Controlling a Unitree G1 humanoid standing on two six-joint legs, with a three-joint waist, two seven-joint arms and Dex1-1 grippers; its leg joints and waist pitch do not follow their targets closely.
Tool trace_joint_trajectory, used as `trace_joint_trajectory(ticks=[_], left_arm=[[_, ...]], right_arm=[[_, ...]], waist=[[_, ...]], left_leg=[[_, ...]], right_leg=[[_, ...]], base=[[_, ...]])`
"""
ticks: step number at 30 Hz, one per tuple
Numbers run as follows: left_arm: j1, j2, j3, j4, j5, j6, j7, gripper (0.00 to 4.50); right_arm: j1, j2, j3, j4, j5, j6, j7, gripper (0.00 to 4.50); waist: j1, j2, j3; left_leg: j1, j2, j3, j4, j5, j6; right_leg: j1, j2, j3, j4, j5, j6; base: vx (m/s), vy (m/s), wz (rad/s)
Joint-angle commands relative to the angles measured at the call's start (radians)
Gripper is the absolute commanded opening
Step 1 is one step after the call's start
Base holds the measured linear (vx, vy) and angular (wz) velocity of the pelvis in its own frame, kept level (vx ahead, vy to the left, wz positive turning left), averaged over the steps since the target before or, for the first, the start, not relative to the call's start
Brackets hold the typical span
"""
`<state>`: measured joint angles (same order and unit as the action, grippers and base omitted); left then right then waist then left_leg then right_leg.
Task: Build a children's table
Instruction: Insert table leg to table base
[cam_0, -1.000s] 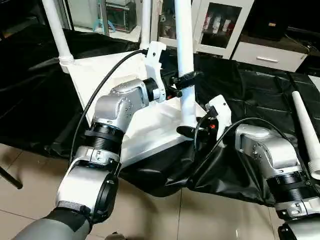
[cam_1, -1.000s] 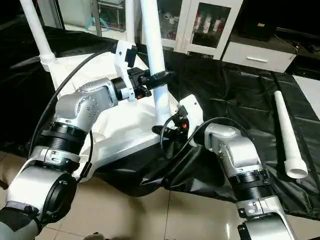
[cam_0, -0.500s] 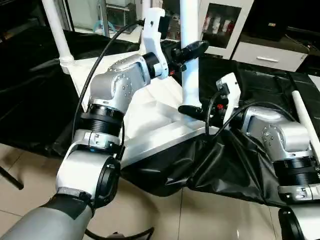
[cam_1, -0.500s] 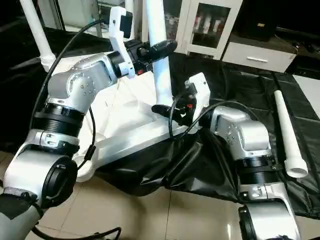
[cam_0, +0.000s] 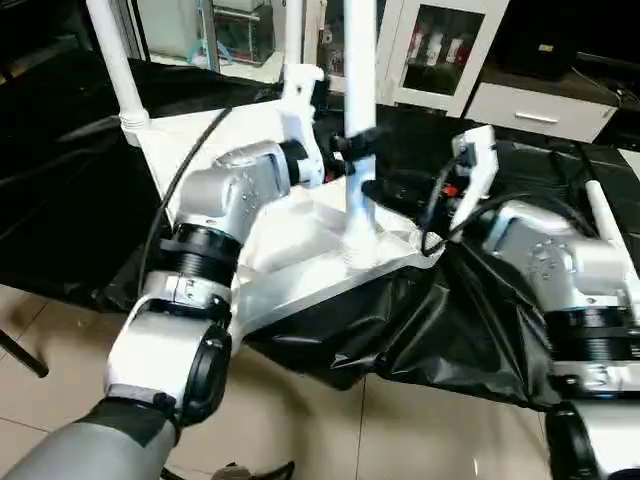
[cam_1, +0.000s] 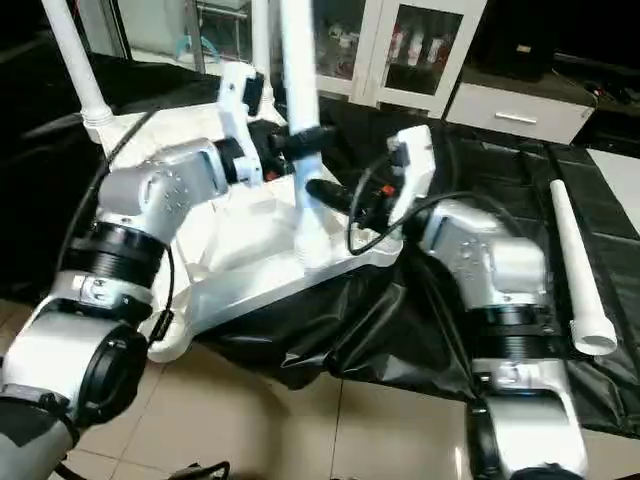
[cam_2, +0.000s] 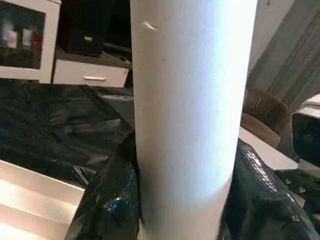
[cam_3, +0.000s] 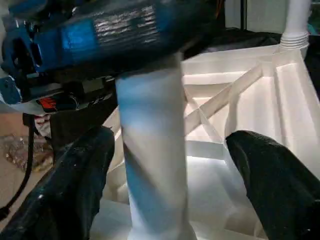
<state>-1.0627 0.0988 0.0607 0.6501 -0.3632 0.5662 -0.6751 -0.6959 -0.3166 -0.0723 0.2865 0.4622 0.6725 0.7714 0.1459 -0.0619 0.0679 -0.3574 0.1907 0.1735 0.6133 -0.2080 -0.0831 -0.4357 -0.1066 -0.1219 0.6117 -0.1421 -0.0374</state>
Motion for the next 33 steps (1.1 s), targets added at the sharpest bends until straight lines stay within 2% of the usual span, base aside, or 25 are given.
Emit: trace_joint_trajectory(ticks=[1, 5, 7, 10, 11, 14, 15, 17, 20, 23, 24, 26, 29, 31, 33], left_arm=[[-0.007, 0.000, -0.006, -0.024, -0.004, 0.011, -0.012, 1.84], [-0.028, 0.004, 0.002, -0.016, -0.006, 0.013, -0.020, 1.84], [-0.029, 0.005, 0.001, -0.015, -0.005, 0.012, -0.023, 1.84], [-0.029, 0.004, -0.002, -0.018, -0.008, 0.016, -0.029, 1.84], [-0.027, 0.004, -0.004, -0.020, -0.010, 0.018, -0.030, 1.84], [-0.028, 0.002, -0.004, -0.022, -0.009, 0.025, -0.028, 1.84], [-0.030, 0.000, -0.004, -0.020, -0.002, 0.029, -0.006, 1.84], [-0.033, -0.002, -0.006, -0.017, 0.010, 0.028, 0.018, 1.84], [-0.031, -0.008, -0.016, -0.017, 0.036, 0.010, 0.053, 1.84], [-0.026, -0.020, -0.042, -0.025, 0.074, -0.019, 0.089, 1.84], [-0.025, -0.023, -0.047, -0.028, 0.078, -0.023, 0.091, 1.84], [-0.026, -0.029, -0.039, -0.027, 0.075, -0.023, 0.106, 1.84], [-0.031, -0.029, -0.041, -0.020, 0.082, -0.035, 0.118, 1.84], [-0.037, -0.032, -0.031, -0.015, 0.081, -0.044, 0.127, 1.84], [-0.040, -0.034, -0.019, -0.020, 0.077, -0.039, 0.133, 1.84]], right_arm=[[0.010, -0.026, 0.014, -0.015, -0.016, -0.001, 0.009, 4.38], [0.021, -0.089, 0.073, -0.032, -0.031, 0.053, 0.094, 4.43], [0.020, -0.094, 0.077, -0.031, -0.030, 0.057, 0.101, 4.43], [0.011, -0.103, 0.087, -0.024, -0.032, 0.059, 0.112, 4.43], [0.001, -0.105, 0.093, -0.013, -0.036, 0.056, 0.114, 4.43], [-0.014, -0.108, 0.109, -0.001, -0.038, 0.055, 0.124, 4.43], [-0.018, -0.101, 0.113, 0.001, -0.043, 0.056, 0.121, 4.43], [-0.025, -0.090, 0.115, 0.006, -0.048, 0.055, 0.111, 4.43], [-0.037, -0.050, 0.121, 0.021, -0.067, 0.043, 0.065, 4.43], [-0.065, 0.033, 0.129, 0.090, -0.119, 0.005, -0.056, 4.43], [-0.072, 0.048, 0.132, 0.108, -0.129, -0.003, -0.081, 4.43], [-0.077, 0.057, 0.139, 0.120, -0.137, -0.014, -0.092, 4.43], [-0.085, 0.072, 0.137, 0.135, -0.133, -0.002, -0.108, 4.06], [-0.090, 0.090, 0.124, 0.143, -0.122, 0.018, -0.123, 4.03], [-0.089, 0.101, 0.117, 0.144, -0.121, 0.020, -0.124, 3.76]], waist=[[0.002, 0.010, -0.091], [0.006, 0.010, -0.089], [0.006, 0.006, -0.089], [0.007, 0.010, -0.089], [0.006, 0.005, -0.090], [0.005, 0.005, -0.090], [0.004, 0.001, -0.090], [0.003, 0.004, -0.090], [0.002, 0.003, -0.090], [-0.004, 0.005, -0.090], [-0.002, 0.007, -0.091], [-0.001, 0.010, -0.092], [0.000, 0.009, -0.092], [-0.001, 0.009, -0.091], [-0.001, 0.009, -0.090]], left_leg=[[0.000, 0.031, -0.009, -0.065, -0.054, 0.034], [-0.001, 0.032, -0.009, -0.065, -0.066, 0.037], [-0.001, 0.030, -0.009, -0.065, -0.066, 0.039], [-0.002, 0.032, -0.010, -0.065, -0.072, 0.035], [-0.003, 0.032, -0.010, -0.064, -0.067, 0.034], [-0.003, 0.031, -0.010, -0.064, -0.060, 0.036], [-0.003, 0.031, -0.009, -0.063, -0.060, 0.038], [-0.004, 0.032, -0.010, -0.063, -0.061, 0.038], [-0.004, 0.032, -0.010, -0.064, -0.058, 0.035], [-0.003, 0.032, -0.011, -0.066, -0.059, 0.018], [0.001, 0.033, -0.009, -0.066, -0.060, 0.015], [0.002, 0.034, -0.010, -0.066, -0.048, 0.010], [-0.001, 0.032, -0.011, -0.066, -0.039, 0.020], [-0.002, 0.031, -0.010, -0.067, -0.044, 0.023], [0.000, 0.032, -0.009, -0.067, -0.056, 0.020]], right_leg=[[0.088, -0.055, 0.056, -0.051, -0.102, -0.218], [0.091, -0.055, 0.058, -0.054, -0.116, -0.205], [0.091, -0.054, 0.056, -0.055, -0.120, -0.202], [0.090, -0.057, 0.056, -0.056, -0.138, -0.202], [0.090, -0.056, 0.056, -0.054, -0.131, -0.203], [0.090, -0.056, 0.056, -0.054, -0.133, -0.205], [0.090, -0.056, 0.056, -0.055, -0.137, -0.203], [0.089, -0.057, 0.056, -0.055, -0.143, -0.203], [0.088, -0.057, 0.056, -0.056, -0.155, -0.193], [0.084, -0.058, 0.055, -0.058, -0.172, -0.187], [0.082, -0.060, 0.057, -0.058, -0.171, -0.189], [0.081, -0.057, 0.058, -0.051, -0.118, -0.205], [0.086, -0.055, 0.058, -0.047, -0.079, -0.210], [0.088, -0.056, 0.058, -0.048, -0.089, -0.206], [0.087, -0.057, 0.058, -0.050, -0.106, -0.206]], base=[[0.000, 0.000, 0.00], [0.000, 0.000, 0.00], [0.000, 0.000, 0.00], [0.000, 0.000, 0.00], [0.000, 0.000, 0.00], [0.000, 0.000, 0.00], [0.000, 0.000, 0.00], [0.000, 0.000, 0.00], [0.000, 0.000, 0.00], [0.000, 0.000, 0.00], [0.000, 0.000, 0.00], [0.000, 0.000, 0.00], [0.000, 0.000, 0.00], [0.000, 0.000, 0.00], [0.000, 0.000, 0.00]])
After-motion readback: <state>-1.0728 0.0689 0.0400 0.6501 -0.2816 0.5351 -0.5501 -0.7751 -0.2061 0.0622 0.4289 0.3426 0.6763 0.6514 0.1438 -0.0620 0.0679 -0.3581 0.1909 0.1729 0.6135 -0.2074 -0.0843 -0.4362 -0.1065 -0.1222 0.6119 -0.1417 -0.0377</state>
